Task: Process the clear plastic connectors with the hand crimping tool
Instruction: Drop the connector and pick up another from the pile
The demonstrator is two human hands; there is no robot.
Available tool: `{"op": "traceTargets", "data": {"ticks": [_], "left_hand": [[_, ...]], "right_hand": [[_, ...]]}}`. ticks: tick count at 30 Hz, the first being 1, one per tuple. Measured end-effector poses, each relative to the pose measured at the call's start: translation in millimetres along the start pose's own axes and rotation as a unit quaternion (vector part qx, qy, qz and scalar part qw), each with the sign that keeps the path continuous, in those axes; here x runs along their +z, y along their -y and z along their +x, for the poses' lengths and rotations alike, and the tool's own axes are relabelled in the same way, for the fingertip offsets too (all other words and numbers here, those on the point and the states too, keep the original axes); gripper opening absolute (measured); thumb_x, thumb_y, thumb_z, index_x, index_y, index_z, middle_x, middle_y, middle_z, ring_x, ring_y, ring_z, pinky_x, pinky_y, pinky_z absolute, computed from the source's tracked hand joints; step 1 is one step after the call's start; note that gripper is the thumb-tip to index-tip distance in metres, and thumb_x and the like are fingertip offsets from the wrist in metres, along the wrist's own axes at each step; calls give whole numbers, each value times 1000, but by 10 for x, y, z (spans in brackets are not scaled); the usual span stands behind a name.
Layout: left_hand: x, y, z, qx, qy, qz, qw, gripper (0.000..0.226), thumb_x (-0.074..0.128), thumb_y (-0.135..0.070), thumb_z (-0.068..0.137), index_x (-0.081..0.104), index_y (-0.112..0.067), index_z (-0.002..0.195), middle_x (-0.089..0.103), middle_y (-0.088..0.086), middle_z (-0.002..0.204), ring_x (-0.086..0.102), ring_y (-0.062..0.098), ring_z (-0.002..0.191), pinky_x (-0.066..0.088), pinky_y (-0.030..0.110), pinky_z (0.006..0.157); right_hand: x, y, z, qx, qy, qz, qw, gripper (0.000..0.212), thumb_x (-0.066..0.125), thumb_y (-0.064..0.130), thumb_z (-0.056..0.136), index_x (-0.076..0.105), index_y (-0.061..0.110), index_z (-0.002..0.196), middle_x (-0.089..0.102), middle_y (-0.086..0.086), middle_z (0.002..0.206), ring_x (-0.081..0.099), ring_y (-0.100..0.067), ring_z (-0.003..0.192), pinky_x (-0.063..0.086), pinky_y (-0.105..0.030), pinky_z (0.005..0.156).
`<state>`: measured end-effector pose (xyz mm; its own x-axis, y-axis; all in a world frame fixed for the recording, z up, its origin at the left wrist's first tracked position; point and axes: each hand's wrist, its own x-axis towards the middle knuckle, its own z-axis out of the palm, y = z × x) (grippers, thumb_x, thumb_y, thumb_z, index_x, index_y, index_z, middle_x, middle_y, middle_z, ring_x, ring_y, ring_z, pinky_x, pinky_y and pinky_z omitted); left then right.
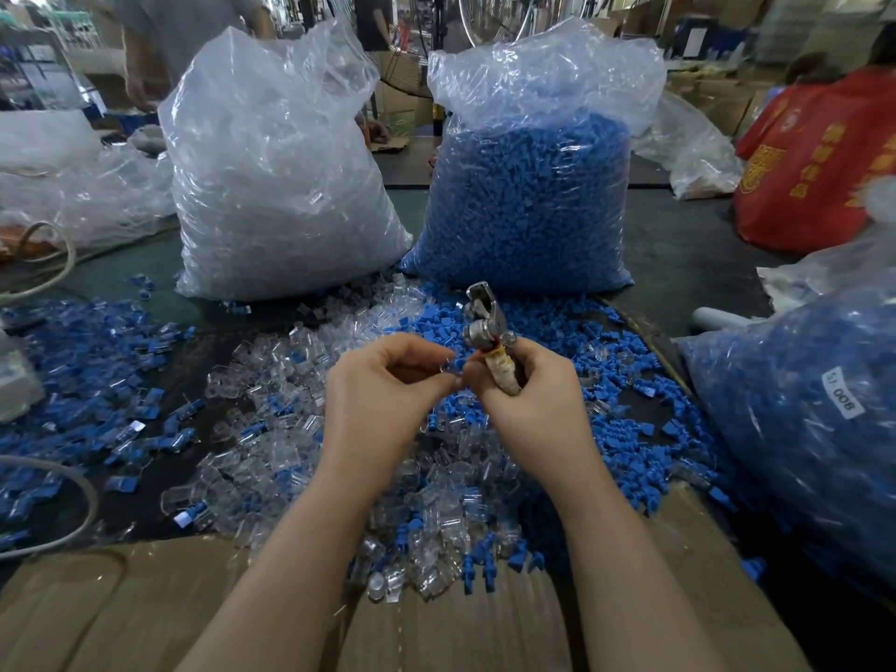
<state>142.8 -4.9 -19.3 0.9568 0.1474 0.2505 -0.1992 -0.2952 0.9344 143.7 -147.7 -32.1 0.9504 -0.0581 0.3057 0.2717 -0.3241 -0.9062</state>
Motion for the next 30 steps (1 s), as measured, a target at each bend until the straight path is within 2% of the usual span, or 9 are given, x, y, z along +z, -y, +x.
{"op": "traceTargets", "data": {"ticks": [7, 11, 18, 24, 30], "left_hand": [[-43, -29, 39, -24, 46, -45, 998, 20, 85, -12, 71, 76, -27, 81, 76, -7, 76, 72, 7, 73, 55, 16, 66], [-35, -35, 41, -26, 47, -62, 997, 17, 84, -13, 72, 76, -26, 80, 76, -6, 77, 73, 10, 76, 58, 19, 70], [-18, -29, 44, -25, 45, -83, 995, 18, 83, -7, 72, 76, -22, 79, 76, -6, 78, 73, 7, 75, 55, 14, 67], [-37, 7, 53, -27, 54, -87, 994, 17, 82, -10, 75, 77, -24, 83, 77, -6, 81, 72, 7, 76, 56, 17, 69], [-51, 39, 74, -62, 27, -179, 981, 23, 78, -4, 78, 71, -16, 96, 75, 4, 89, 71, 19, 86, 59, 30, 81]], "right_hand": [[-17, -21, 19, 1, -2, 4, 1000, 16, 69, 24, 89, 62, 34, 79, 66, 23, 71, 59, 0, 62, 44, -14, 53], [-27, -25, 17, -9, -5, -5, 1000, 17, 70, 24, 89, 61, 35, 79, 67, 20, 74, 60, -2, 64, 45, -15, 53], [-23, -57, 21, 2, -2, -11, 1000, 16, 70, 26, 89, 61, 35, 79, 67, 19, 78, 62, -8, 68, 52, -26, 59], [-26, -63, 20, 4, 6, -2, 1000, 16, 70, 26, 89, 62, 37, 80, 68, 21, 80, 64, -4, 73, 51, -17, 60], [-99, -94, 27, 10, -25, -16, 1000, 4, 68, 27, 89, 66, 28, 87, 68, 11, 79, 63, -14, 69, 54, -41, 66]]}}
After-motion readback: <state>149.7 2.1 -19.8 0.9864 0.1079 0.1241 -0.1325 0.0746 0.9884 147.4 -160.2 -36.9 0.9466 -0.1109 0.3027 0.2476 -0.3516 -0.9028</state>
